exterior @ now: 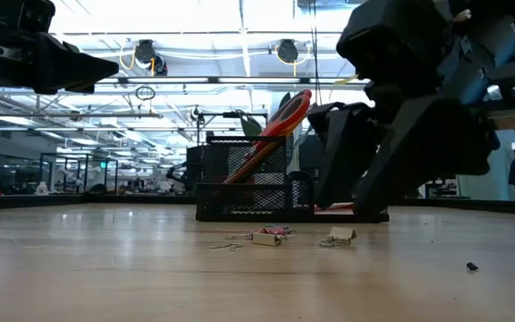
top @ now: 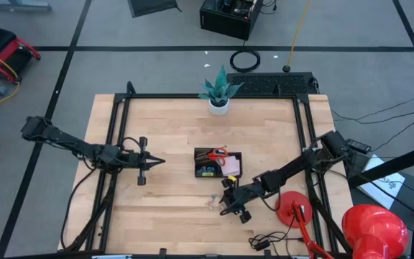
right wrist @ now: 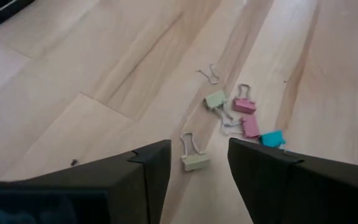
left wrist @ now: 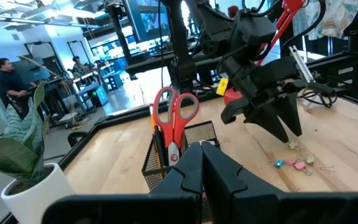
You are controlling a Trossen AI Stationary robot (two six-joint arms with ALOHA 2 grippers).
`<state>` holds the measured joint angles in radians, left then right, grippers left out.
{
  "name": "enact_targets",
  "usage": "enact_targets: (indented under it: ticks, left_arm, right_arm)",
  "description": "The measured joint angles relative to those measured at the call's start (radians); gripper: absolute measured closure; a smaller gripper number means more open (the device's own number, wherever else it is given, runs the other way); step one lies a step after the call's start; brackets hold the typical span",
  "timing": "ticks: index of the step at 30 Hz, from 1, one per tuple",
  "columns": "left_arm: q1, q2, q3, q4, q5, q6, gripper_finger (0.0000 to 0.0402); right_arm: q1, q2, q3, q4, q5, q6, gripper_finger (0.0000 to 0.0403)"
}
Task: Pick and place office supplies into organizer
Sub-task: Put the yellow binder clip into the desk organizer
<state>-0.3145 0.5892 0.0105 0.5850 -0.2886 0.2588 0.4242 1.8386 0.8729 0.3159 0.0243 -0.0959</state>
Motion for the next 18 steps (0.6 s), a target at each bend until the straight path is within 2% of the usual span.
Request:
enact_targets:
  ticks: [9,18]
  left_arm:
    - [0.0,0.0,0.0,0.0,0.0,-0.002,0.0396]
    - [0.0,0.0,0.0,0.001,0.0,-0.002,0.0396]
  right_arm:
    - [-0.005,0.0,-0.033,0.018,-0.003,0.002,0.025]
    - [-0.006,0.0,-0.07,0.115,-0.026,-0.008,0.025]
